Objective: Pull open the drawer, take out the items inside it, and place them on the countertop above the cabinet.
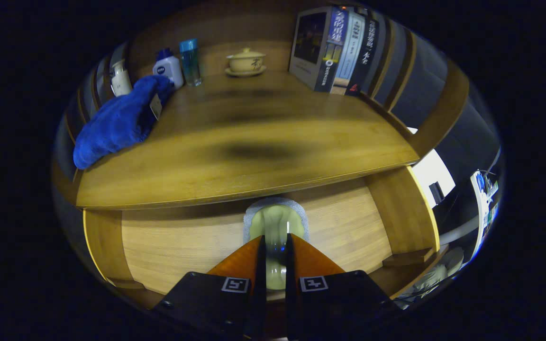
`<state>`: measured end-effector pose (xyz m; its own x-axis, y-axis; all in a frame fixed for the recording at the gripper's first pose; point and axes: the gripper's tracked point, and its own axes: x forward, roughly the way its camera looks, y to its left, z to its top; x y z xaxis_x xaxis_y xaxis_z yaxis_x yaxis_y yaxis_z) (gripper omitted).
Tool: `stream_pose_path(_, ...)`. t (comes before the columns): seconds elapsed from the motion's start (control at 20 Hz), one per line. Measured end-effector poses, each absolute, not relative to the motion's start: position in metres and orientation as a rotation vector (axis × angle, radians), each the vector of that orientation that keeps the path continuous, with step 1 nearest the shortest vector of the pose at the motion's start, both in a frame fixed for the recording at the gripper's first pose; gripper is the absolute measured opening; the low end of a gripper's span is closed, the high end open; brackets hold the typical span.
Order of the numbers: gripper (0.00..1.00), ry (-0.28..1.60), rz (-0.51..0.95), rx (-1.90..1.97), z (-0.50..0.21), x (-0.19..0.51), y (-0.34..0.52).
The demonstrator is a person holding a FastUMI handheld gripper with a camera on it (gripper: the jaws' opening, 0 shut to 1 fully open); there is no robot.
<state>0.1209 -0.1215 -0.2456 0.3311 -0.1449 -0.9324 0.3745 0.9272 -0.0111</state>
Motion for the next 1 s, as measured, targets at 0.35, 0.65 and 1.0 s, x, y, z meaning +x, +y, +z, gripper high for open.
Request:
stream_pose_path(0.35, 0.25, 1.031, -0.406, 0.202, -0.173, 0.111, -0.133)
stream_pose_path(0.65, 0.25, 0.932, -0.401, 0.164, -0.120, 0.127, -0.135)
stream_pose_path(1.0, 0.25, 0.858, -0.364, 0.127, -0.095, 0.168, -0.152)
